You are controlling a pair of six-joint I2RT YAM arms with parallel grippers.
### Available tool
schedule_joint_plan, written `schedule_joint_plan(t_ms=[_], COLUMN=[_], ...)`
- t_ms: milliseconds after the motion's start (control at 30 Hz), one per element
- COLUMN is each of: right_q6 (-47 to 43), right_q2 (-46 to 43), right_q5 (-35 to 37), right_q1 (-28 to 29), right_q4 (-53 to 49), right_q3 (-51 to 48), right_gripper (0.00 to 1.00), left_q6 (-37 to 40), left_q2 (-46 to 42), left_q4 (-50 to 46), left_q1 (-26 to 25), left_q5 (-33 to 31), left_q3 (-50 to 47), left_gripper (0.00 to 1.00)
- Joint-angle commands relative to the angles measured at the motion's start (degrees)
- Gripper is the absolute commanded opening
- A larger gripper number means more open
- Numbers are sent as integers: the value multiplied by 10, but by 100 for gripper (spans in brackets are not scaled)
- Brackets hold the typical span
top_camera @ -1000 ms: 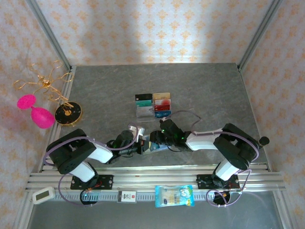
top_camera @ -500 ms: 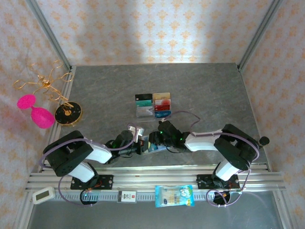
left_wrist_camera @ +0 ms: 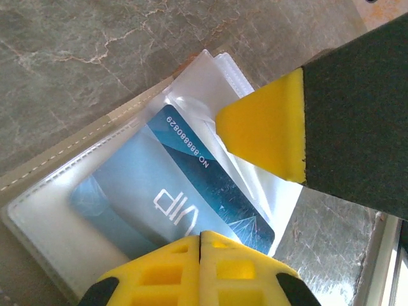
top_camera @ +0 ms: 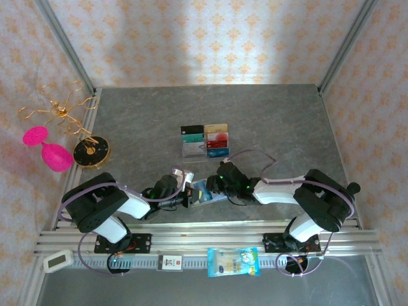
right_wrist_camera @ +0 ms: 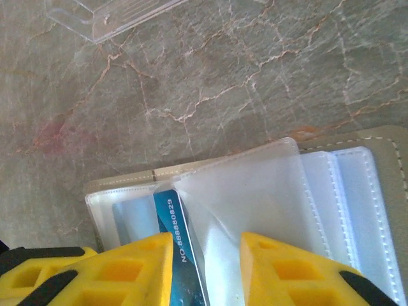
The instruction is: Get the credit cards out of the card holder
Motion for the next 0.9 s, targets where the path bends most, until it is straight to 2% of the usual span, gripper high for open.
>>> schedule_joint_plan(t_ms=[0,167,267,367,433,600,867], right_q6=[-24,-40,-68,-90,-93,-93,-97], right_q2=[-37,-92,-99,-60,-31,29,48], right_q5=[39,57,14,-57,-75,-60,-37], right_q1=[-3,-3,-3,-3,-3,-16,-26], right_q4=[-49,-84,-68,-50,-36,-36,-60], right_q3=[9,16,22,44,53,69,61], right_gripper=[34,36,32,28,26,24,21], left_q6=[24,16,15,14,15,17,19], left_q2=[14,16,17,15,14,14,14], left_q4=[-63,-52,-49,-49,-49,-56,-59], left_q1=[3,2,2,3,3,3,7], left_q5=[18,21,24,26,26,26,29], left_q3=[-2,-2,0,0,0,2,1], left_gripper=[0,0,0,0,0,0,0])
